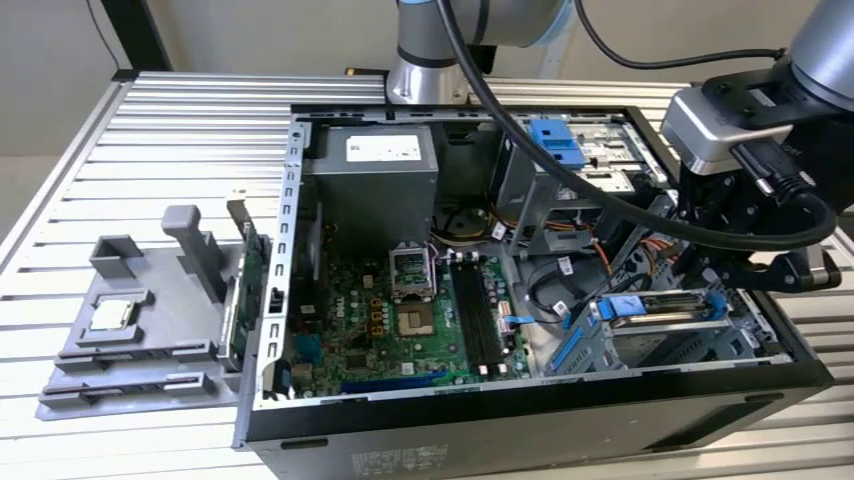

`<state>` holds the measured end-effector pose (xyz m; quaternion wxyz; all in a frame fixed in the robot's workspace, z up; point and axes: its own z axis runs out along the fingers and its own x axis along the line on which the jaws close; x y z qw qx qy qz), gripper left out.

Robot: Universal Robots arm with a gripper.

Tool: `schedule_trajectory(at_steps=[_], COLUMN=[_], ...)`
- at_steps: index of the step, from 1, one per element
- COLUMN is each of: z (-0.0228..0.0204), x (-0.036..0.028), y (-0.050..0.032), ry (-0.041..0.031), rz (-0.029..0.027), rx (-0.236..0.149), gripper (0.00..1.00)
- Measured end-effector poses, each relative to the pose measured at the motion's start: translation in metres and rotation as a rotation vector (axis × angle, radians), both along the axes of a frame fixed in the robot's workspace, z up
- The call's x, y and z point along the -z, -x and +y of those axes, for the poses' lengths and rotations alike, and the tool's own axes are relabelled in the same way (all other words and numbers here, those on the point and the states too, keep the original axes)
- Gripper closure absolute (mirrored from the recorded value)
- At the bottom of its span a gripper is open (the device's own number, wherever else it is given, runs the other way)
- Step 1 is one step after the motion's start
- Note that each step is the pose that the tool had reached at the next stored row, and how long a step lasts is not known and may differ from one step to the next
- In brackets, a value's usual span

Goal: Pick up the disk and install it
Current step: 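Insert the first disk wire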

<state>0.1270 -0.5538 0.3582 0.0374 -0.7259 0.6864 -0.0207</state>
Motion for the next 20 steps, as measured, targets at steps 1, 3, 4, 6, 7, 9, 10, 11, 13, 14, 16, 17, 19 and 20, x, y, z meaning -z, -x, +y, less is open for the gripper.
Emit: schedule_trajectory(at_steps=[1, 3, 4, 6, 7, 9, 10, 11, 13, 14, 16, 17, 19, 20], z=[0.0, 0.0, -0.0001, -0.0003, -0.0003, -0.0003, -0.0002, -0.0003, -0.0003, -0.0003, -0.0003, -0.0003, -0.0003, -0.0003], x=[-0.0001, 0.0, 0.0, 0.0001, 0.0004, 0.0009, 0.0015, 0.0022, 0.0033, 0.0034, 0.0053, 0.0053, 0.0054, 0.0054], y=[0.0009, 0.0035, 0.0046, 0.0064, 0.0071, 0.0076, 0.0077, 0.0077, 0.0078, 0.0078, 0.0078, 0.0078, 0.0078, 0.0078], ry=[0.0001, 0.0001, 0.0, 0.0002, 0.0003, 0.0031, 0.0038, 0.0048, 0.0053, 0.0054, 0.0053, 0.0052, 0.0047, 0.0041], rz=[-0.0101, -0.0292, -0.0344, -0.0371, -0.0385, -0.0387, -0.0387, -0.0387, -0.0387, -0.0387, -0.0389, -0.0391, -0.0397, -0.0402], rx=[0.0, 0.0, 0.0, 0.0, 0.0, 0.0, 0.0, 0.0, 0.0, 0.0, 0.0, 0.0, 0.0, 0.0], gripper=[1.0, 1.0, 1.0, 1.0, 1.0, 1.0, 1.0, 1.0, 1.0, 1.0, 1.0, 1.0, 1.0, 1.0])
